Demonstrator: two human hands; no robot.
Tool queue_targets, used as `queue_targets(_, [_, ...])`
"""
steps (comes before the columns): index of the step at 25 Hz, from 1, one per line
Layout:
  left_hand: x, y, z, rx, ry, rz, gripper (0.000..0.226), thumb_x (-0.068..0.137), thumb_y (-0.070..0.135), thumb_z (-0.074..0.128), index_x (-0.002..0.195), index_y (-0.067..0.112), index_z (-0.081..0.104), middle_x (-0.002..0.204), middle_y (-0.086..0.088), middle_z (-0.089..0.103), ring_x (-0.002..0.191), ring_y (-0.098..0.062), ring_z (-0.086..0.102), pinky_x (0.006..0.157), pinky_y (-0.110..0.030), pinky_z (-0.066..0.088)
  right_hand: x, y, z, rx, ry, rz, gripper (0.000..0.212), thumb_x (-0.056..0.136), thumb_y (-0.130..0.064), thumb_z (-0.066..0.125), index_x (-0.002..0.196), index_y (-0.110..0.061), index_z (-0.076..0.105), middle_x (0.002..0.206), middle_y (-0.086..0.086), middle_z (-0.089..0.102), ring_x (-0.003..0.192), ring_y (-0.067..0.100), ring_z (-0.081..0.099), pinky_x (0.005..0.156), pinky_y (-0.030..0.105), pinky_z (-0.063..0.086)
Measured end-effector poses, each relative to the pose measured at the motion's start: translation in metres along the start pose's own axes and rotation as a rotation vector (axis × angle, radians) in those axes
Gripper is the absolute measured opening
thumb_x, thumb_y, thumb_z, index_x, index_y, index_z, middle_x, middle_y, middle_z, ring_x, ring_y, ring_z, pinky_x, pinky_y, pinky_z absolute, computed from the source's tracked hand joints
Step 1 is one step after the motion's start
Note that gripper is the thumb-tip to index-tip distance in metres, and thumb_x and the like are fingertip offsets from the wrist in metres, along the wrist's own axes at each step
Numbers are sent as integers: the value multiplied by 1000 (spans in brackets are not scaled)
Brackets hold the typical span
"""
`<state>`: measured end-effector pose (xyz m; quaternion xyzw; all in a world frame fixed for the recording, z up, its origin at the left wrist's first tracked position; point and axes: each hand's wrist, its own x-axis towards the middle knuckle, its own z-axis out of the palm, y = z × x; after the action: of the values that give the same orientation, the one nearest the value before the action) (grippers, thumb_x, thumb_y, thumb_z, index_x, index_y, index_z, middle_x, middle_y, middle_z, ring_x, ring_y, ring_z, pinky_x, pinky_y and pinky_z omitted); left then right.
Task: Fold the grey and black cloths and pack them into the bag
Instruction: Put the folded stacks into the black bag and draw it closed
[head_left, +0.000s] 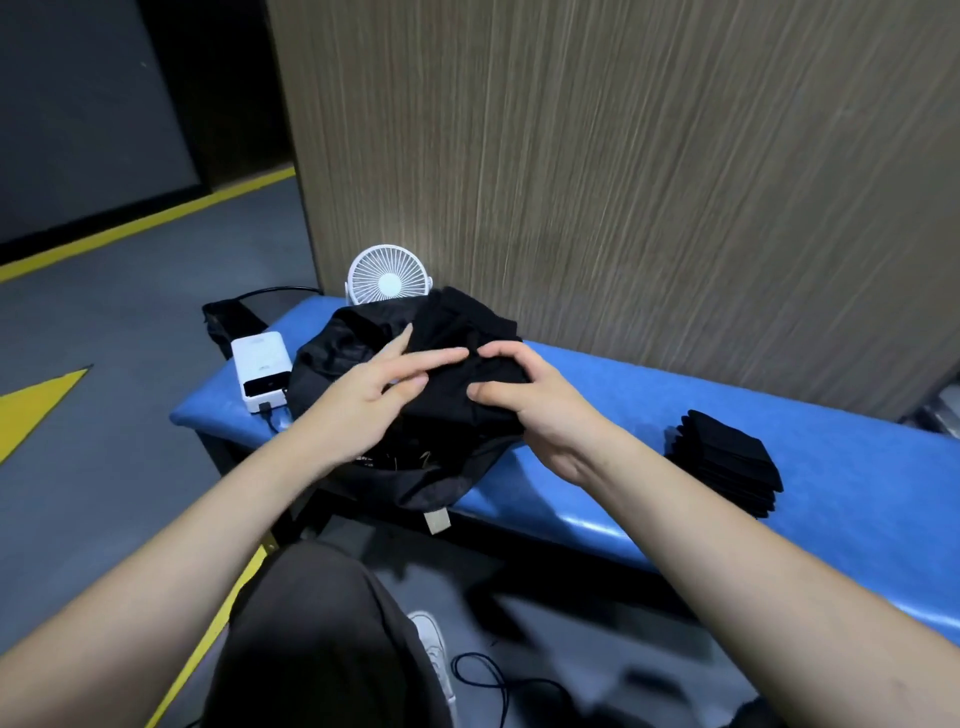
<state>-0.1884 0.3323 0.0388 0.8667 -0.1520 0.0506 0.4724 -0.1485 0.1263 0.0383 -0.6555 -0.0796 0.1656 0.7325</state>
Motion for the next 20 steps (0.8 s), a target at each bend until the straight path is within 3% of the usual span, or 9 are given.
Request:
queue_targets(2, [11,2,-17,-77,54,-72,45,105,13,43,130,46,60,145,12,52,140,-9,42,111,-23,39,13,-12,11,17,-33,-41,40,84,0,73,118,-19,65,101,4,70,83,17,68,66,28,55])
queue_targets(3, [18,6,-27,-180,76,-132,42,105,11,42,129,39,62,137,7,60,127,-15,55,96,-26,52,22,-18,17,18,-51,-75,41,84,1,73,120,-17,65,101,4,69,83,16,68,68,27,56])
queue_targets(4, [24,10,-37,-286,79,-191,39,105,11,42,130,33,62,133,1,63,116,-17,61,80,-22,55,31,-24,23,13,-63,-110,43,84,2,73,122,-15,65,101,4,69,85,14,68,72,25,56])
queue_targets(6, [36,11,-61,-394,33,-265,34,105,16,44,131,29,61,130,-2,65,108,-14,65,68,-16,53,52,-32,33,1,-77,-155,43,83,2,74,123,-14,66,102,4,69,88,13,68,81,24,56])
queue_targets(9, [49,-4,-88,-391,-56,-307,34,99,21,56,131,33,59,127,-1,66,106,-12,68,75,-20,53,84,-30,41,-20,-91,-167,33,85,-7,74,116,-18,72,106,5,74,94,16,71,86,27,55])
queue_targets(12, [55,-33,-88,-357,-65,-337,44,93,10,64,130,34,59,125,-6,67,106,-17,69,83,-28,57,110,-10,39,-91,-53,-163,26,88,-7,71,112,-16,75,112,7,75,98,13,70,86,26,54])
queue_targets(16, [52,-75,-64,-324,-94,-355,47,91,12,69,128,38,58,128,-2,63,110,-13,67,85,-26,57,128,25,28,-375,-52,-158,29,84,-5,75,111,-15,75,114,7,73,101,13,67,97,31,54])
queue_targets(20, [48,-101,-55,-209,-116,-365,45,89,23,72,123,50,58,128,9,62,112,-7,64,94,-28,52,137,42,18,-703,-135,-257,29,85,-15,77,113,-21,72,115,3,64,99,-1,56,89,5,39])
